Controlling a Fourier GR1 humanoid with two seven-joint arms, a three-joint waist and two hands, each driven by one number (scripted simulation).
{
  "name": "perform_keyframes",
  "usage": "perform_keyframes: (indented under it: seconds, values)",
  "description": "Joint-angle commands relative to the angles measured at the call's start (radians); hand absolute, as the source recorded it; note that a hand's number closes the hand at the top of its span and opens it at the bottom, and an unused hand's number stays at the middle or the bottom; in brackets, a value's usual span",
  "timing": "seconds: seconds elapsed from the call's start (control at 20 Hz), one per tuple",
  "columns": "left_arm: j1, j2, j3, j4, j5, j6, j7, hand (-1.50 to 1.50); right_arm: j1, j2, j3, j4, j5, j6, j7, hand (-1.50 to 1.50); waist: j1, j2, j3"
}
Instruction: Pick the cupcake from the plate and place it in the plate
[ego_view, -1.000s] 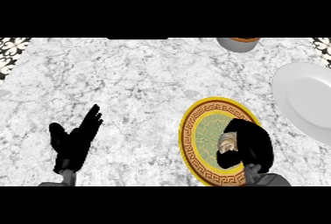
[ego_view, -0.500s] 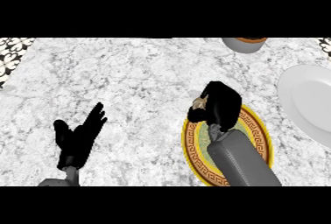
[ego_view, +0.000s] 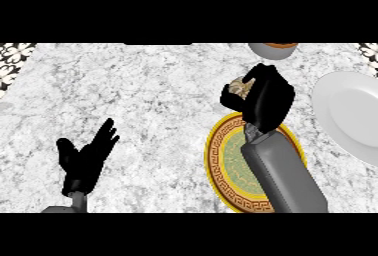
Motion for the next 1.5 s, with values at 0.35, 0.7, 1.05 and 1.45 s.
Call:
perform_keyframes:
  seconds: [0.35, 0.7, 1.05, 1.45]
  values:
    - [-0.008, -0.014, 0.003, 0.0, -0.006, 0.018, 0.045, 0.0, 0.167, -0.043, -0.242, -0.099, -0.027, -0.395, -0.056, 1.5, -0.013, 0.005, -0.004]
    - [0.002, 0.003, 0.015, 0.014, 0.004, -0.021, 0.037, 0.0, 0.19, -0.229, -0.432, 0.007, -0.146, -0.456, -0.184, 1.5, -0.003, 0.007, -0.004]
    - [0.031, -0.028, -0.013, 0.025, -0.02, -0.025, -0.004, 0.0, 0.163, -0.402, -0.519, 0.255, -0.491, -0.575, -0.473, 1.5, 0.006, 0.009, -0.004]
    - [-0.027, -0.033, 0.018, 0.097, -0.017, -0.031, -0.006, 0.0, 0.101, -0.53, -0.608, 0.506, -0.826, -0.576, -0.841, 1.5, 0.009, 0.012, -0.002]
